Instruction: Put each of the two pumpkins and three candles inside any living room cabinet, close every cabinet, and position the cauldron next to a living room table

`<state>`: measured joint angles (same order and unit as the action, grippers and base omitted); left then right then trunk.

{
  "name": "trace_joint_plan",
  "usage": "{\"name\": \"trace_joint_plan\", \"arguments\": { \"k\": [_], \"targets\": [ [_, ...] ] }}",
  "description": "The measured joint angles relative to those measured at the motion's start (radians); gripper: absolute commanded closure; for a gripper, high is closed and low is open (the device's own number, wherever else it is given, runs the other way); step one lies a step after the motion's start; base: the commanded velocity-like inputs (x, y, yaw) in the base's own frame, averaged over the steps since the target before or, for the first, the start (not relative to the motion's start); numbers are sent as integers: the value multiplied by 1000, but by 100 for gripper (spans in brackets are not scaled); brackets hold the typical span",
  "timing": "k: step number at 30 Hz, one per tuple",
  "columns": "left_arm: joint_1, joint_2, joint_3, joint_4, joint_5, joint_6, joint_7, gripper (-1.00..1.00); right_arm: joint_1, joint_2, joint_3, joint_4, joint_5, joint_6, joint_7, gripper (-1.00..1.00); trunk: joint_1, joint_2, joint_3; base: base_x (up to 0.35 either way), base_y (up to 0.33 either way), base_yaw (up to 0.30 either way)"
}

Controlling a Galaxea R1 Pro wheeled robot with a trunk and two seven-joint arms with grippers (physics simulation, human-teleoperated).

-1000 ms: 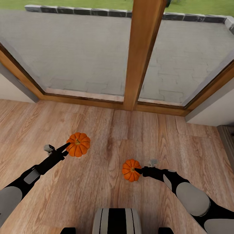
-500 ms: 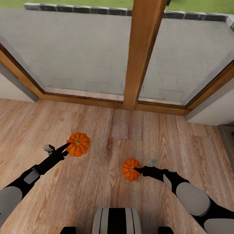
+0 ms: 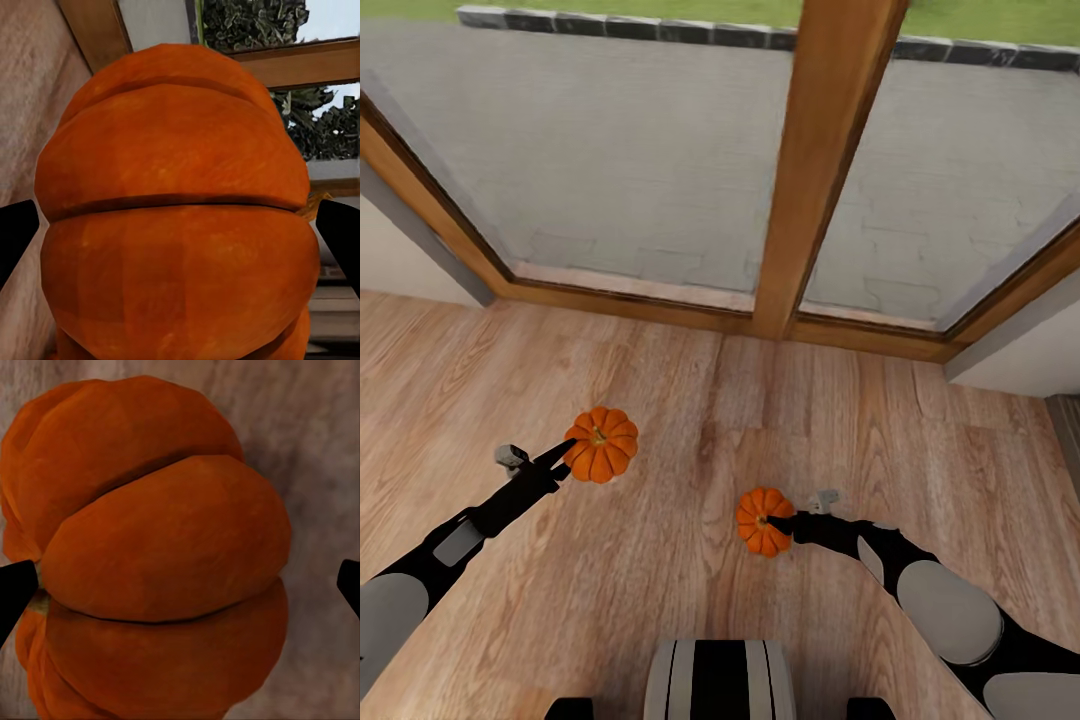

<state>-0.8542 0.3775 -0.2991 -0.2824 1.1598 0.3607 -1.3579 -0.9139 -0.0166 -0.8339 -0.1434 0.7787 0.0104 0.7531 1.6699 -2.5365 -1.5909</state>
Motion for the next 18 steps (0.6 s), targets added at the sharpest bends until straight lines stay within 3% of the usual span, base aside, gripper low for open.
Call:
{"name": "trace_joint_plan", "arguments": {
  "k": [15,18],
  "targets": [
    [0,0,0,0,0,0,0,100,0,1,0,0,0,-1,1,-100,0,0,0,0,0,5],
    [0,0,-1,0,0,0,0,100,1,1,-1,0,0,-1,11,-100,0,0,0,0,0,139]
  ]
}}
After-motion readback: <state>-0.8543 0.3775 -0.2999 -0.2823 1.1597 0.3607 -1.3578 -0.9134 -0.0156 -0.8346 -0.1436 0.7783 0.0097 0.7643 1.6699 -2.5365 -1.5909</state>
